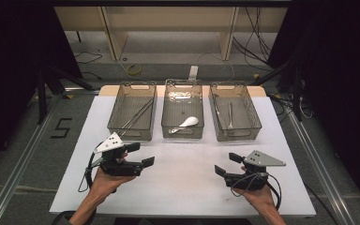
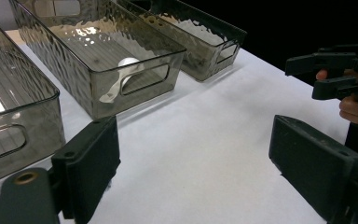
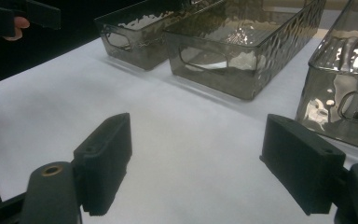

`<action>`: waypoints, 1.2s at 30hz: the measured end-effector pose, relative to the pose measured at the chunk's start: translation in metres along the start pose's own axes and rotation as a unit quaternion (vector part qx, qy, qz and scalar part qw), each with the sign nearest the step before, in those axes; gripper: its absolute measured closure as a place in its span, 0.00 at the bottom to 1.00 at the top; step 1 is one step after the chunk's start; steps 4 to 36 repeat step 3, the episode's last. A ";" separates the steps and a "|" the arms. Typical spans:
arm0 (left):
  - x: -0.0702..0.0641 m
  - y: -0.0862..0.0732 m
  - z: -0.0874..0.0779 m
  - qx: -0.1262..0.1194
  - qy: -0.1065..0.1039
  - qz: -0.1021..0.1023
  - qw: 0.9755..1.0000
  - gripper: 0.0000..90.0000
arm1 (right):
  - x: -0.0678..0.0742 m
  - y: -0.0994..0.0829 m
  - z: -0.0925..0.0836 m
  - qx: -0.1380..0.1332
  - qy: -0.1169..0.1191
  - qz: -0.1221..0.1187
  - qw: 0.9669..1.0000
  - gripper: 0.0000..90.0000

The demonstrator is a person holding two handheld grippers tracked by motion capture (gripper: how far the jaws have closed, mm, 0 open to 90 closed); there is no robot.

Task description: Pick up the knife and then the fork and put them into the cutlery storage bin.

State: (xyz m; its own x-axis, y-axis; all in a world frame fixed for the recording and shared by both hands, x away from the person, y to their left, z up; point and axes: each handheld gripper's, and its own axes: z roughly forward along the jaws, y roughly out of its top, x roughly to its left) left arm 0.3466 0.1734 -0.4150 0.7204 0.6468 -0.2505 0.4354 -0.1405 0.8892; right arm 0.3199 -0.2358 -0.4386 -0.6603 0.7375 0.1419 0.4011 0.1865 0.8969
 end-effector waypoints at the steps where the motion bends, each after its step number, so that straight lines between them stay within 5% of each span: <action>1: 0.000 0.000 0.000 0.000 0.000 0.000 1.000 0.17 | 0.000 0.000 0.000 0.000 0.000 0.001 1.000 0.28; 36: 0.000 0.000 0.000 0.000 0.000 0.000 1.000 0.17 | 0.000 0.000 0.000 -0.001 0.000 0.000 1.000 0.28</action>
